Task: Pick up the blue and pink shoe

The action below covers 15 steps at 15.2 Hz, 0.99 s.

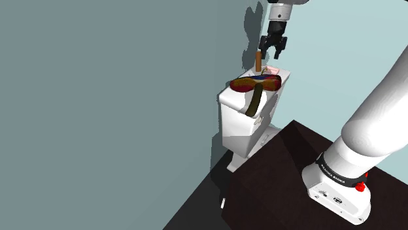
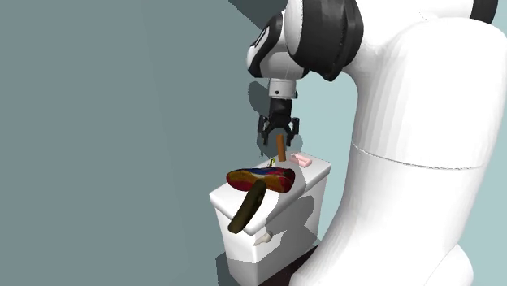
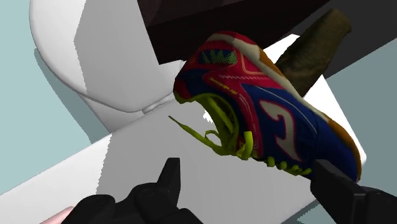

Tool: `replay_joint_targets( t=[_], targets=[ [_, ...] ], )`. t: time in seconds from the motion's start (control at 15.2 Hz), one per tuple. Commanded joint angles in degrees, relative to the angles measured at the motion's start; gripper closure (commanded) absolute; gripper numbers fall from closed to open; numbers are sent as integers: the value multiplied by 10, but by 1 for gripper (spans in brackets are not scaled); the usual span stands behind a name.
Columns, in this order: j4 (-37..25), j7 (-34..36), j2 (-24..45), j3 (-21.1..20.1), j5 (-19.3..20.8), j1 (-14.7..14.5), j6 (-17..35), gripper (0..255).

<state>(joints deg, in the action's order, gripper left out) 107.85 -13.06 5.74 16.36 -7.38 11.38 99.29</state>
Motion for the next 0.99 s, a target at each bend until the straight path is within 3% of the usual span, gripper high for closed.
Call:
replay_joint_targets(
  t=[0.0,0.66,0.73,0.92],
  targets=[
    [39,58,-15,3,-49,3,11,0],
    [74,44,6,2,-58,3,64,0],
    [74,44,6,2,-58,3,64,255],
    [74,44,6,2,-58,3,64,255]
  ],
)
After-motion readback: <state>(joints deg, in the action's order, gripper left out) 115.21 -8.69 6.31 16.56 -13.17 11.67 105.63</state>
